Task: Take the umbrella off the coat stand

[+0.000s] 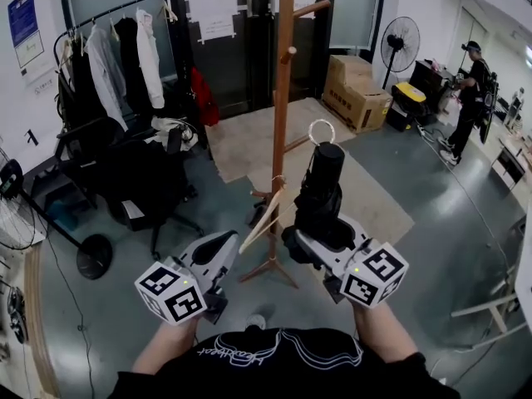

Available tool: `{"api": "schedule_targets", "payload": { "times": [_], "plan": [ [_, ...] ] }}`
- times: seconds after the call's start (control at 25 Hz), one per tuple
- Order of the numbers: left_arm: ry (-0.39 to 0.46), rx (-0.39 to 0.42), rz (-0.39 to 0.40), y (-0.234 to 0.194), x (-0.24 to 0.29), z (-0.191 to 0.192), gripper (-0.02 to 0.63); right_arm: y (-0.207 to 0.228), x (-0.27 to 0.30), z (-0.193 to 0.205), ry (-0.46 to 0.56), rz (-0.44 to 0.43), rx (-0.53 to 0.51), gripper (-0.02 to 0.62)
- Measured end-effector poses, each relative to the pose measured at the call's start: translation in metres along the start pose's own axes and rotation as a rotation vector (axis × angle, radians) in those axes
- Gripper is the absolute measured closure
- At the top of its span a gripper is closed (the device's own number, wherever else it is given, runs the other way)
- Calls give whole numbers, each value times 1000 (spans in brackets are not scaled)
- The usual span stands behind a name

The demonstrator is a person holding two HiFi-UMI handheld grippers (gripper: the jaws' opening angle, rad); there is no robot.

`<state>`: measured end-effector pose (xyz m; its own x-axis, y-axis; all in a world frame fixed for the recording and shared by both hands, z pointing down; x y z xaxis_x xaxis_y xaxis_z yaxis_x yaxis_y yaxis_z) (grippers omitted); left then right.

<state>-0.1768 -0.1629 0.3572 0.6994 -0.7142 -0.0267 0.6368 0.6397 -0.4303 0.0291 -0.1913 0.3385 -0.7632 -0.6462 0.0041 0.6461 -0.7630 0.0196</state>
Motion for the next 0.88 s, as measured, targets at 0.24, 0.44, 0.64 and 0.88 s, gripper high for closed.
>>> {"api": "schedule_targets", "payload": {
  "times": [0.24, 0.44, 0.64, 0.88],
  "plan": [
    [11, 1, 21, 34, -15, 14, 600, -22, -37, 13, -6, -7, 47, 341],
    [23, 10, 39, 54, -23, 24, 600, -37, -60, 18, -6, -13, 42, 341],
    [22, 8, 42, 73, -21, 33, 600, -40, -81, 20, -13, -19, 39, 341],
    [14, 10, 50, 74, -23, 38, 600, -47, -84, 27, -25, -19, 41, 341]
  ]
}}
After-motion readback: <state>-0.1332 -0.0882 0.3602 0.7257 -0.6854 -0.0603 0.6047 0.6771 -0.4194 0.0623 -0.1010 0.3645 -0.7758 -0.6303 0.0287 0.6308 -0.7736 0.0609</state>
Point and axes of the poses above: the fingertips, and each gripper's own axes: x forward along the fingers, y to its right, z out of its underside, the point moved 5 cm from there along -x, backward along the fingers, and after that the axes turned 5 degrees about -x, right-handed, at the moved point
